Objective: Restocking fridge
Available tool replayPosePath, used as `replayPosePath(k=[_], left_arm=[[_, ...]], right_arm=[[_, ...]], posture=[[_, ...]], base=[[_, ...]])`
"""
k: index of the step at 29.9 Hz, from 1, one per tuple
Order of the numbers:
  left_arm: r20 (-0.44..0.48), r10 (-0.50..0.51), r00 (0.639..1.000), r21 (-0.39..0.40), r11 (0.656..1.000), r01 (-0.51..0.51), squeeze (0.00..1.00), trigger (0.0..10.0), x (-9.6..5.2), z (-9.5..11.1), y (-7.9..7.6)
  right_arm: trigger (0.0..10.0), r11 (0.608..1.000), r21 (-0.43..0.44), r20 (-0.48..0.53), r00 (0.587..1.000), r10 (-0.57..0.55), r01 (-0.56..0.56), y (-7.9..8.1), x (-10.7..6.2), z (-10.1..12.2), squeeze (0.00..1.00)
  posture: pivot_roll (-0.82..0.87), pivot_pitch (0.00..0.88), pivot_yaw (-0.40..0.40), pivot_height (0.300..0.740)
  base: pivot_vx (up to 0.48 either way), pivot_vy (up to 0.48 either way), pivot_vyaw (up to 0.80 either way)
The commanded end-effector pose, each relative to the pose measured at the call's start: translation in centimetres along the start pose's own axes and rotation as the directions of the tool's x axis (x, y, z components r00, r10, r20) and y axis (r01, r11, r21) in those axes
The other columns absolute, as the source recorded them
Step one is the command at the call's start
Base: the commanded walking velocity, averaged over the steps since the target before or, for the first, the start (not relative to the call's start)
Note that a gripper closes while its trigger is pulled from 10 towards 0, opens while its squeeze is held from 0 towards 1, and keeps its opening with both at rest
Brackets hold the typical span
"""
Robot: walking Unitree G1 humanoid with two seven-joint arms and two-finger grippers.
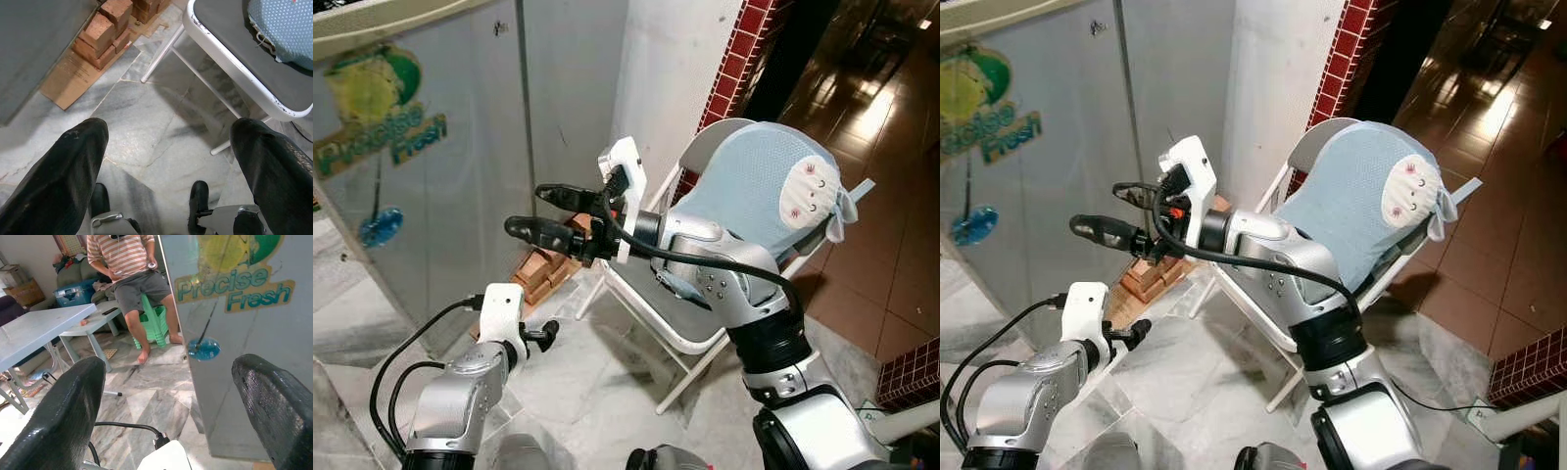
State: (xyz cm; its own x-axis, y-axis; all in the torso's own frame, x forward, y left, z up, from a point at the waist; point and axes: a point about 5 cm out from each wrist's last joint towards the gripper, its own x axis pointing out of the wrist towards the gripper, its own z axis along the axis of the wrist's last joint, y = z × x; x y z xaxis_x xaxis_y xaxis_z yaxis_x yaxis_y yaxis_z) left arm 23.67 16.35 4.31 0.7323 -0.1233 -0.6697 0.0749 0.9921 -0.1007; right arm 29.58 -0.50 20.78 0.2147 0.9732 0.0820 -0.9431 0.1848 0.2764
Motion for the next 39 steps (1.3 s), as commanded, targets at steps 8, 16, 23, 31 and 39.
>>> replayPosePath(k=[8,16,23,31,39], left_arm=[[0.008,-0.012,1.000,0.007,1.000,0.012,0.00,10.0,0.1,0.3,-0.3],[0.094,0.094,0.991,0.026,0.995,-0.097,0.00,10.0,-0.4,0.7,1.2],[0.226,0.238,0.945,0.044,0.966,-0.254,0.00,10.0,-1.3,1.7,3.1],[0.294,0.264,0.919,0.058,0.954,-0.293,0.00,10.0,-1.6,2.1,3.8],[0.300,0.258,0.918,0.067,0.955,-0.290,0.00,10.0,-1.5,1.8,3.6]], right_arm=[[10.0,0.999,-0.040,0.011,1.000,0.006,-0.005,0.2,0.0,0.9,0.00],[10.0,0.836,-0.185,-0.019,0.849,-0.528,0.516,-5.0,-5.4,-2.4,0.00],[10.0,0.313,-0.435,0.143,0.408,-0.902,0.844,-8.4,-13.2,-2.9,0.00],[10.0,0.317,-0.343,0.189,0.396,-0.899,0.884,-9.2,-13.4,-1.3,0.00],[10.0,0.341,-0.296,0.109,0.386,-0.916,0.892,-8.3,-14.2,-4.4,0.00]], posture=[[0.11,0.000,-0.088,0.740],[0.07,0.035,-0.081,0.740],[0.08,0.038,-0.080,0.740],[0.08,0.033,-0.094,0.740],[0.07,0.037,-0.088,0.740]], base=[[0.000,0.000,0.00],[0.000,0.000,0.00],[0.000,0.000,0.00],[0.000,0.060,0.00],[0.000,0.480,0.00]])
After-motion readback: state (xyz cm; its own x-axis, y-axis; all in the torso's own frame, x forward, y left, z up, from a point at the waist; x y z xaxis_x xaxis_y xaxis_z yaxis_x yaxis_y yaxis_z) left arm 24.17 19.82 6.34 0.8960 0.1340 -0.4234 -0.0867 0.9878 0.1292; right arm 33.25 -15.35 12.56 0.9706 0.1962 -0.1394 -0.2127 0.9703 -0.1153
